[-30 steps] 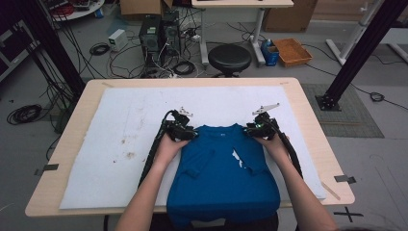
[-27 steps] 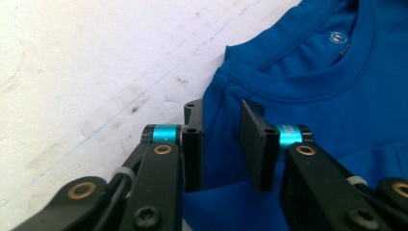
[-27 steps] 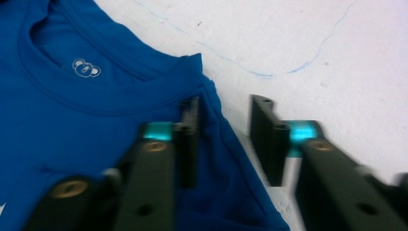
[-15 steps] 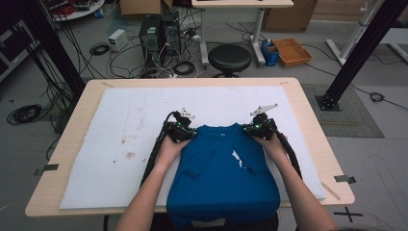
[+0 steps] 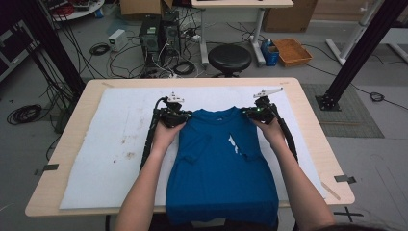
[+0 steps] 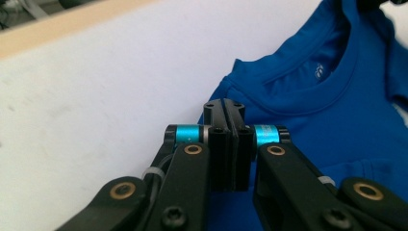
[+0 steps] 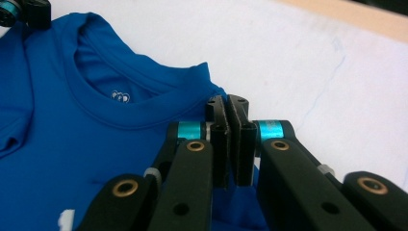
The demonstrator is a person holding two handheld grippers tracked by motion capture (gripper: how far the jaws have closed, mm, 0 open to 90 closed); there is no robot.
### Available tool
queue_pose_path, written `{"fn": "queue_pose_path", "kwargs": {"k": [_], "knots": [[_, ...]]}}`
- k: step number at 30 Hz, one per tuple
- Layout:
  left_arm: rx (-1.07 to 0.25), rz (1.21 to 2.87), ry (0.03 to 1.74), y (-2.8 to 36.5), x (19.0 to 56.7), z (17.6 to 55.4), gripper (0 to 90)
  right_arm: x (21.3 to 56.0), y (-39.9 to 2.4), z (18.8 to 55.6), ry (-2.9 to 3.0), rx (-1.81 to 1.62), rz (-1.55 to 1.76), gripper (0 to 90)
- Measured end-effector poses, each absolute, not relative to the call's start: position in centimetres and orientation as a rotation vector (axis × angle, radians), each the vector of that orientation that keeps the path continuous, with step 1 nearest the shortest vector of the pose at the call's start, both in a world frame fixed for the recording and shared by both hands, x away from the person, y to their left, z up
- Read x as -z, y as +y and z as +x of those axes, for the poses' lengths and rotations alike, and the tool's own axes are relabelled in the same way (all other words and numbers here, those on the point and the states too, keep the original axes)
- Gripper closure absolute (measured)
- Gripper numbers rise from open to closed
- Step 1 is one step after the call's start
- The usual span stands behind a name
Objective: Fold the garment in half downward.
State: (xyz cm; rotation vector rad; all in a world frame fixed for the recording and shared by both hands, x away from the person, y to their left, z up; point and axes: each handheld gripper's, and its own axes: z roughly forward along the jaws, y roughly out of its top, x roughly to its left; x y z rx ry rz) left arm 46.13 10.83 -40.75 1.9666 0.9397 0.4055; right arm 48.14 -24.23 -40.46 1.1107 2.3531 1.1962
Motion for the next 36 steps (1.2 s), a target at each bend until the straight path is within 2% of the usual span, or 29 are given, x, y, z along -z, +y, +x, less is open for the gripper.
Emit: {"fn": "queue_pose_path", "kwargs": {"k": [8,16,25,36], "knots": [[-0.465,1.968,0.818,10.8,38.4,43.7,88.4,39.0,-24.5,46.5,2.313,-1.271,1.094,88.2],[-0.533,1.971,0.702,11.0,37.2,38.8,88.4,37.9,-25.0,41.0,2.256,-1.347,1.022,88.0],[-0.533,2.031,0.552,10.7,38.8,31.6,88.3,38.8,-25.3,32.3,2.238,-1.239,0.915,87.6],[-0.447,2.163,0.479,11.4,42.6,26.1,88.2,41.9,-25.7,25.8,2.359,-1.132,0.842,86.1]]}}
